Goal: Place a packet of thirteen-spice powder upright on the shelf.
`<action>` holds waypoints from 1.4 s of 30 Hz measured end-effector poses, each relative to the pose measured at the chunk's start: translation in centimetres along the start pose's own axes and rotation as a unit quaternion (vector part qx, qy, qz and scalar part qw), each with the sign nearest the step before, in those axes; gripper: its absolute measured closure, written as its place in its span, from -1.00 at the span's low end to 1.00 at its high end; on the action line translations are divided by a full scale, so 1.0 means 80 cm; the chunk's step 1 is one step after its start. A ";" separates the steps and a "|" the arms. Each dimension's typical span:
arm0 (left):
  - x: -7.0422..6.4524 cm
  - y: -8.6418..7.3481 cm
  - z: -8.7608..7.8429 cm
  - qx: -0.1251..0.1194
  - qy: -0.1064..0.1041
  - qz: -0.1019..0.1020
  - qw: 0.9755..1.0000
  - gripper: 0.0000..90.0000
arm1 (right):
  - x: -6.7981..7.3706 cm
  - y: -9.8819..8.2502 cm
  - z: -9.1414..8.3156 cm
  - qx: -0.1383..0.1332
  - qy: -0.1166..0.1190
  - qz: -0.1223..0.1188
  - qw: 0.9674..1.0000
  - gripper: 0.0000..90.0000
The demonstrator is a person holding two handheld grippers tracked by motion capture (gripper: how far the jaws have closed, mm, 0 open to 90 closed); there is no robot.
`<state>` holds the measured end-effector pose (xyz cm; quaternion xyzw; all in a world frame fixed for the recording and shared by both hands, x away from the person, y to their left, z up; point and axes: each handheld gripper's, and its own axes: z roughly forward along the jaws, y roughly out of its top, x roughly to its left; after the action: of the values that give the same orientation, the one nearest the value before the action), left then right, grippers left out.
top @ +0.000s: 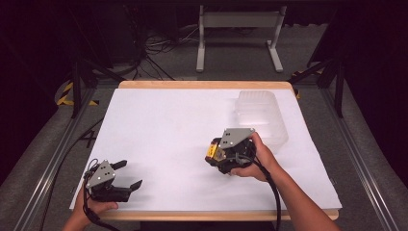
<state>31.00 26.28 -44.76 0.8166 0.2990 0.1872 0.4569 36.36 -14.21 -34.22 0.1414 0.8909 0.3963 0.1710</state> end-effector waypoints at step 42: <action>0.001 0.003 -0.006 -0.020 -0.015 -0.002 1.000 -0.74 | -0.140 -0.007 -0.030 -0.088 -0.255 0.159 0.950 -0.27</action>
<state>30.87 26.53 -44.35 0.8093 0.2902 0.1797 0.4781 45.34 -20.51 -30.98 0.3620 0.7454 0.4457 0.3385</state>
